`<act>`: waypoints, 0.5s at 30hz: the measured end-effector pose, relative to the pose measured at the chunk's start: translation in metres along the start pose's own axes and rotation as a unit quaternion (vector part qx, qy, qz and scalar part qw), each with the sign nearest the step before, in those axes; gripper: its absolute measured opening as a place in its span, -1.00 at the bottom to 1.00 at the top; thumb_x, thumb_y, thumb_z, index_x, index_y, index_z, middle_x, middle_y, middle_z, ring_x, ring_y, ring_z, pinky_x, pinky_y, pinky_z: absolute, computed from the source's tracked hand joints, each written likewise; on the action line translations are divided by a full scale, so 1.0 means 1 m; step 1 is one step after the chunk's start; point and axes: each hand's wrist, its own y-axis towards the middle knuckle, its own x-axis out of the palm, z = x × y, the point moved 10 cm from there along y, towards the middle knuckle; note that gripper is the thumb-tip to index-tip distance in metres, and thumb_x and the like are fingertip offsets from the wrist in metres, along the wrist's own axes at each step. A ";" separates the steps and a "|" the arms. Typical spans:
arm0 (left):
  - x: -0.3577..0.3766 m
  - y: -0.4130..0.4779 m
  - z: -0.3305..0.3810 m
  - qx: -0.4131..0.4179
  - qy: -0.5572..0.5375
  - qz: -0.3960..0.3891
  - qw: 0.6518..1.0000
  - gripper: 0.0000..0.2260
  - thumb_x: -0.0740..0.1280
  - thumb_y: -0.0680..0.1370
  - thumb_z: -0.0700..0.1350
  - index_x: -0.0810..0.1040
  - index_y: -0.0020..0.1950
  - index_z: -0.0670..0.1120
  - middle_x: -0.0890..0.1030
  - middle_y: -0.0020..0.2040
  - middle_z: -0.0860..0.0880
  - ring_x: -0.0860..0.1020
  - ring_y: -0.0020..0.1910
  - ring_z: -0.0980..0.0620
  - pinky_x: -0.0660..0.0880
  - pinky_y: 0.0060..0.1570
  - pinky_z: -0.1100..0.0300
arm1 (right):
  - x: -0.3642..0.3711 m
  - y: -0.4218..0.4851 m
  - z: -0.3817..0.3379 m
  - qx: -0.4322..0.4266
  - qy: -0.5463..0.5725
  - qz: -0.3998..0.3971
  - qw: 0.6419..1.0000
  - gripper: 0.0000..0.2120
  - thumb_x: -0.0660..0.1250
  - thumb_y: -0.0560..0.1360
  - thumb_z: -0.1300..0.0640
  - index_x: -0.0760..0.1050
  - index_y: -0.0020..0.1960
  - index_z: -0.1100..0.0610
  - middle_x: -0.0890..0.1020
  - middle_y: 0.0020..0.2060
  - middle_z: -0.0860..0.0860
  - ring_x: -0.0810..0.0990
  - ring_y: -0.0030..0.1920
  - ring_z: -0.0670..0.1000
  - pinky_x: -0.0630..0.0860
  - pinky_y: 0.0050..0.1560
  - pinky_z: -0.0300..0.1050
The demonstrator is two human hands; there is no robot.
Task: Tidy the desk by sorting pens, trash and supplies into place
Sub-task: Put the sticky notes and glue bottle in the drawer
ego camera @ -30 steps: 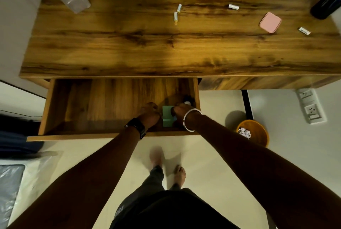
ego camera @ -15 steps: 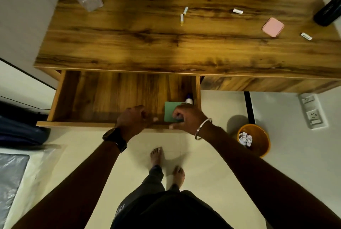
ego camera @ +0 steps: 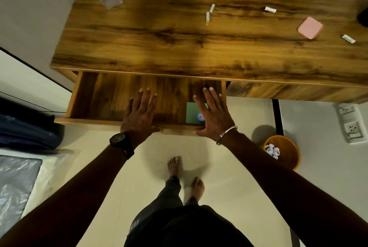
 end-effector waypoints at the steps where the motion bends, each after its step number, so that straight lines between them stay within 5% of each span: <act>1: -0.003 0.007 0.000 0.004 0.011 0.008 1.000 0.20 0.54 0.33 0.36 -0.08 0.72 -0.05 -0.12 0.72 -0.16 -0.16 0.69 -0.24 0.00 0.59 -0.31 | -0.004 0.006 0.002 0.006 -0.016 0.006 1.000 0.24 0.46 0.18 -0.44 -0.02 0.64 0.04 -0.04 0.62 0.22 -0.13 0.62 0.26 0.03 0.54 0.34; 7: -0.016 0.065 0.001 0.035 0.064 0.017 0.997 0.21 0.46 0.38 0.41 -0.17 0.70 -0.13 -0.18 0.71 -0.18 -0.20 0.69 -0.22 -0.02 0.61 -0.31 | -0.017 0.052 0.020 0.047 -0.051 0.004 0.998 0.30 0.48 0.15 -0.36 -0.09 0.64 0.13 -0.05 0.62 0.23 -0.10 0.62 0.25 0.03 0.53 0.31; 15: -0.021 0.130 0.006 0.076 0.083 -0.039 0.993 -0.07 0.26 0.60 0.30 -0.16 0.70 -0.15 -0.12 0.72 -0.17 -0.15 0.69 -0.19 -0.10 0.64 -0.21 | -0.011 0.107 0.043 0.074 -0.038 -0.020 0.996 0.08 0.46 0.32 -0.22 0.01 0.62 0.18 0.11 0.60 0.16 0.03 0.61 0.19 0.07 0.58 0.18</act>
